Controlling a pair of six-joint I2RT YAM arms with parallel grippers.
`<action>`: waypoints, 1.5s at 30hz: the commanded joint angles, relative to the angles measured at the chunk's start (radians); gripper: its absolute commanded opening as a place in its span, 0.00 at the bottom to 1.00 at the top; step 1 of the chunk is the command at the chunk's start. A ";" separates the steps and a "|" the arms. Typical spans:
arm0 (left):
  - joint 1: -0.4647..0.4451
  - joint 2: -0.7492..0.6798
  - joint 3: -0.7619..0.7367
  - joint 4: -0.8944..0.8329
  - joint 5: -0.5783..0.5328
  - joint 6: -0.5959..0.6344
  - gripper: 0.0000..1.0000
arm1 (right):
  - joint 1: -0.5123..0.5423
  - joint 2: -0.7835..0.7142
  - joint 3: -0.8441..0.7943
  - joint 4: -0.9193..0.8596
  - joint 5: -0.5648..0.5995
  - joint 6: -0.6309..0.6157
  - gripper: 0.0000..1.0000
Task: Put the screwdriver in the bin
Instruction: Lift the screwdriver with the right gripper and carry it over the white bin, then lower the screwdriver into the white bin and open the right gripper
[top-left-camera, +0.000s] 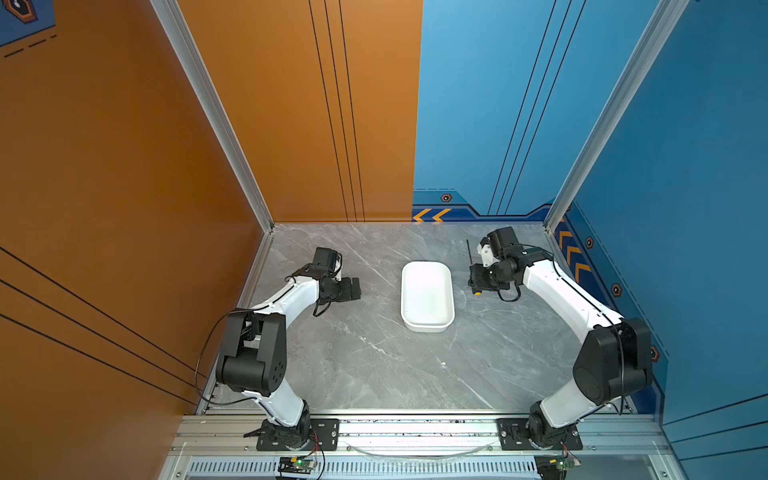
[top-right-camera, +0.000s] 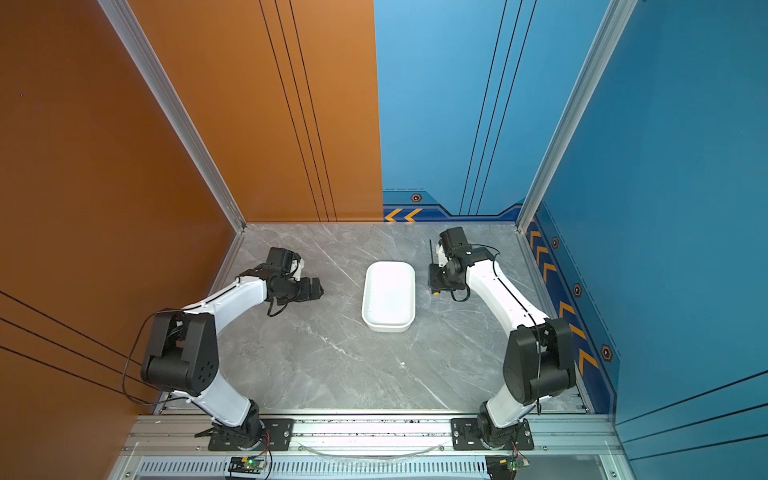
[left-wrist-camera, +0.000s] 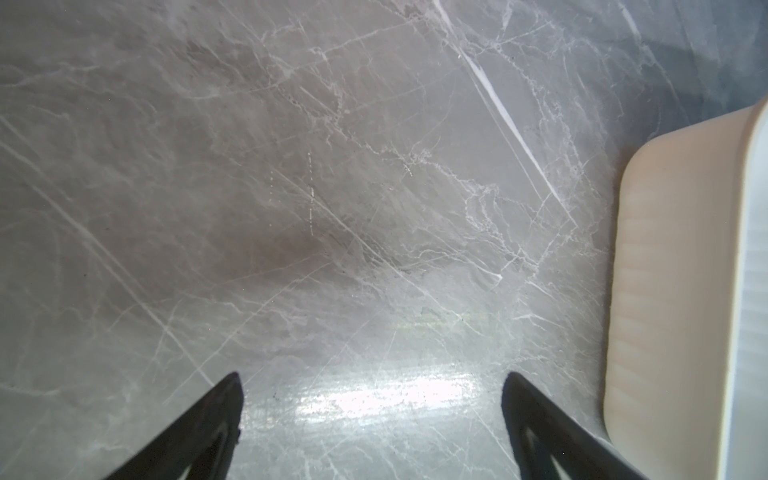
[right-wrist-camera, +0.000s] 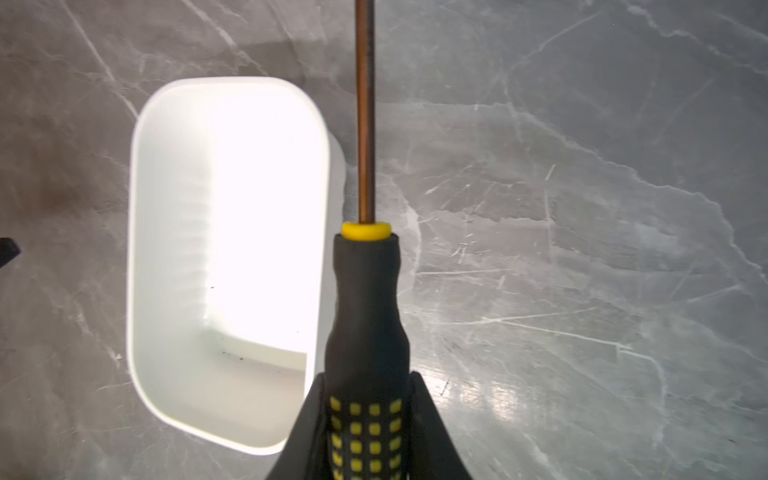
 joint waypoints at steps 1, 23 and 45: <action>0.001 0.003 0.029 -0.022 0.011 0.021 0.98 | 0.076 0.011 0.029 -0.038 -0.031 0.091 0.05; 0.000 -0.040 0.005 -0.019 0.059 0.008 0.98 | 0.287 0.214 0.005 0.138 0.022 0.314 0.06; 0.000 -0.035 0.003 -0.021 0.067 0.010 0.98 | 0.321 0.293 -0.019 0.173 0.065 0.423 0.00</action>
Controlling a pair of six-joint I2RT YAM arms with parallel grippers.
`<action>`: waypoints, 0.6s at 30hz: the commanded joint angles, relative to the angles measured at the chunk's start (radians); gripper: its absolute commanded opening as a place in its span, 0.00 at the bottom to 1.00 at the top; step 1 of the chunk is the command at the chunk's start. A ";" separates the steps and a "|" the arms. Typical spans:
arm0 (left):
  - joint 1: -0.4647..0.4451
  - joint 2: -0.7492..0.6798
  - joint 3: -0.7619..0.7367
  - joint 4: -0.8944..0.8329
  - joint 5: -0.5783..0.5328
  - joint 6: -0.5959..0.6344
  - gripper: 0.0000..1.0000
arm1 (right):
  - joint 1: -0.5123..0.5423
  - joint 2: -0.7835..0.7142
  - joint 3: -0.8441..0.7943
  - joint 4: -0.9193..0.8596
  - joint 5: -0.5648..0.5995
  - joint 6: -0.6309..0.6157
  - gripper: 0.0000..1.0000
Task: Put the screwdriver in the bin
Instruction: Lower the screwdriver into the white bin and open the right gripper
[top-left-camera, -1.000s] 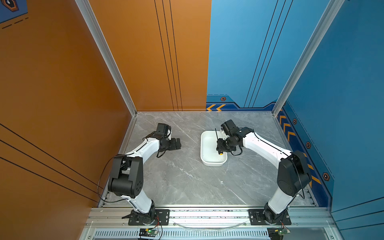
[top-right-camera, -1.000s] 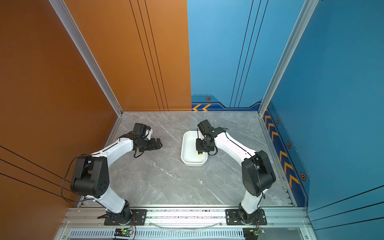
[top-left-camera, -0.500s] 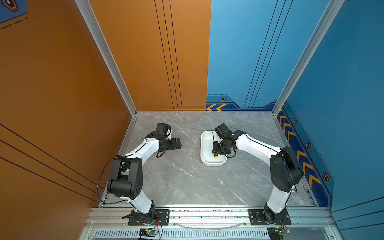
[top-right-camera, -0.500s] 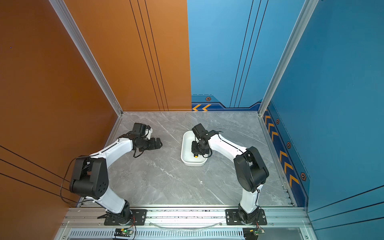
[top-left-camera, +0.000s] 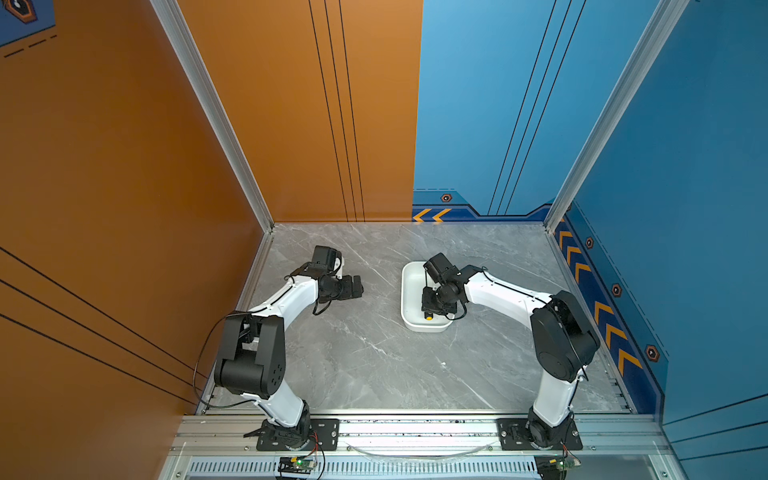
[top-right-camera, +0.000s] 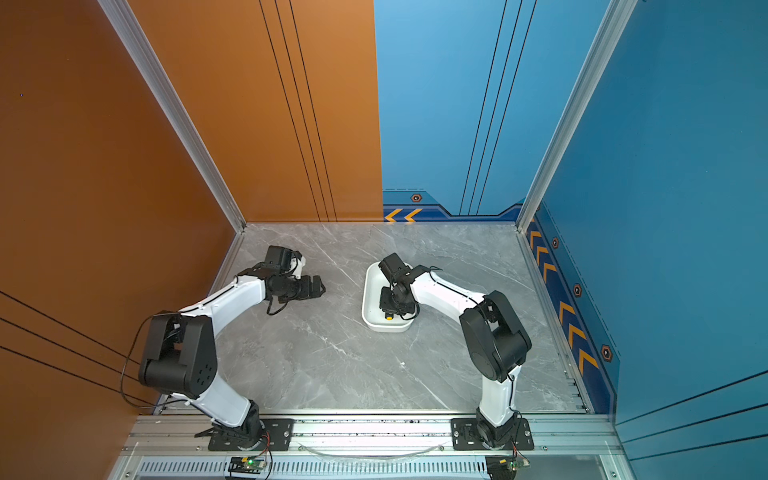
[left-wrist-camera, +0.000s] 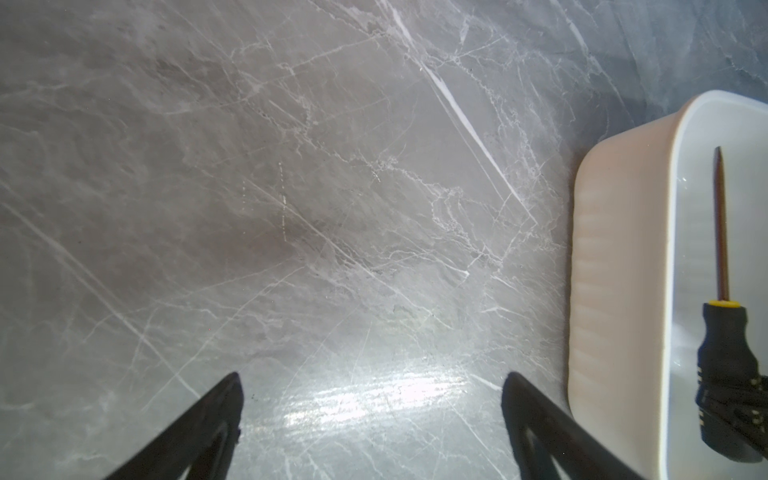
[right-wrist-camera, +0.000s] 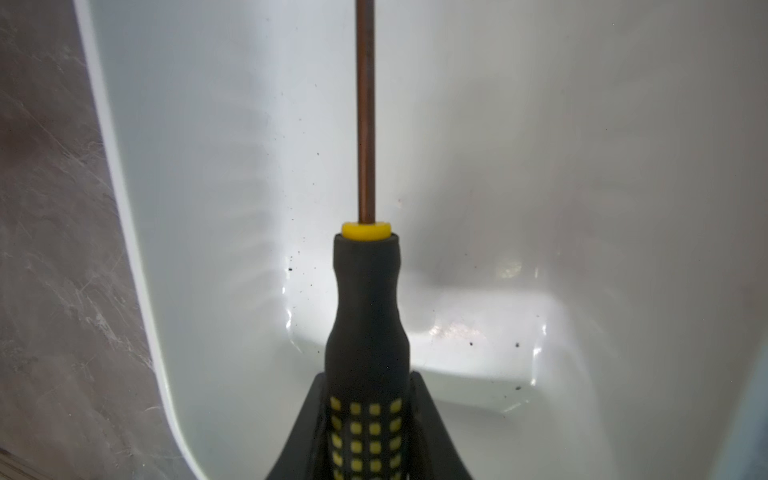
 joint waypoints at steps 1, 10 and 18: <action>0.000 -0.017 -0.005 -0.020 0.014 0.008 0.98 | -0.001 0.035 0.001 0.016 0.025 0.021 0.00; 0.001 -0.010 -0.009 -0.020 0.013 0.012 0.98 | -0.005 0.082 0.029 0.017 0.023 0.021 0.01; 0.003 -0.009 -0.004 -0.020 0.010 0.011 0.98 | -0.008 0.109 0.043 0.015 0.021 0.016 0.11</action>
